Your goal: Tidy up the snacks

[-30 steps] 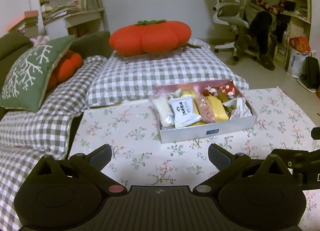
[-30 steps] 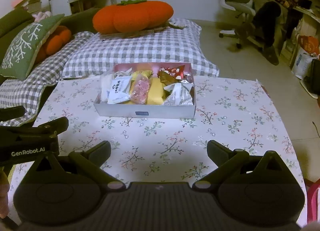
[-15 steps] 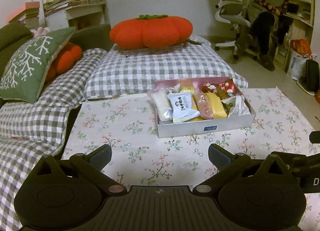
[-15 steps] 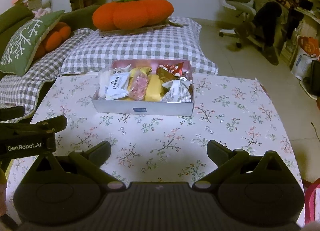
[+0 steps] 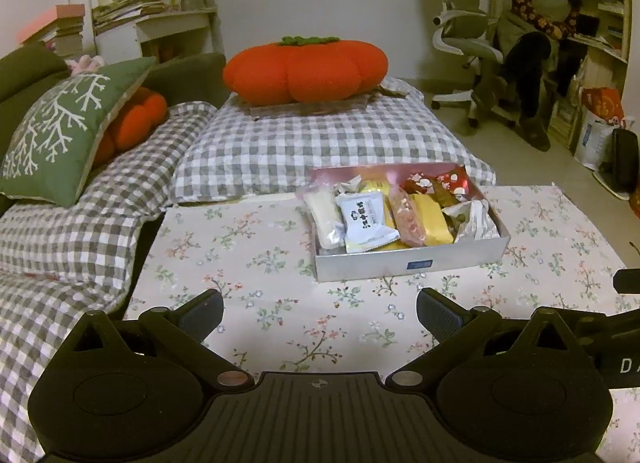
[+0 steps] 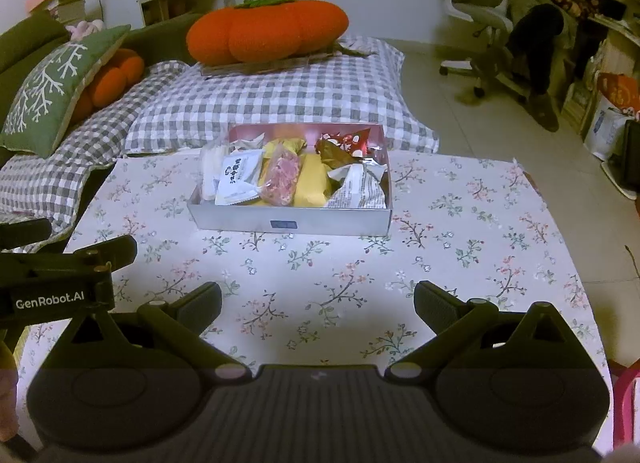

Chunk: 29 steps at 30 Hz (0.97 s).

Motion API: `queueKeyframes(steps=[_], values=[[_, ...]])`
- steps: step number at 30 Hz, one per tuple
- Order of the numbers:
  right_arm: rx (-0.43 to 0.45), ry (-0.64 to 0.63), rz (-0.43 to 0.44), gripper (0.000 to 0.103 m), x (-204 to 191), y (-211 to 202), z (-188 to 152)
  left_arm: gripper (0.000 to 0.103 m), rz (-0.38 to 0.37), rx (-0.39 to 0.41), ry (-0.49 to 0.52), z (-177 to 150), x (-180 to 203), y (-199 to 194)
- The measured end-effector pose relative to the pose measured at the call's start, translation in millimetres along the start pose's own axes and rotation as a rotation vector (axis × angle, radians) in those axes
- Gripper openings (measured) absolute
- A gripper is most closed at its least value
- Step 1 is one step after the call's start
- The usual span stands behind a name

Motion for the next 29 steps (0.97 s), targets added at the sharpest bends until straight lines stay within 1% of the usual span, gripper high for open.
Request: queueKeyframes(steps=[5,12,29], values=[[0.003,-0.004,0.003,0.102,-1.6,-0.3,-0.6,0.103,-0.008,0.012,0.013,-0.1,2.2,-1.8],[0.000,-0.002,0.006,0.102,-2.6,0.0,-0.6,0.103,-0.009,0.001,0.027,-0.6,4.9,-1.0],[0.001,-0.007,0.006,0.102,-3.9,0.0,-0.6,0.103,-0.015,-0.016,0.021,-2.8,6.1,1.8]])
Point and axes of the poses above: each gripper's, at about its wrist camera, not at the fingertips, and y roughly the way its jaws point, x to its right, z to its top, the point moved 3 cm from there along y, roughly the way its jaws point, and after that the axes turned 12 degrees about y, right-handed, at the moved point
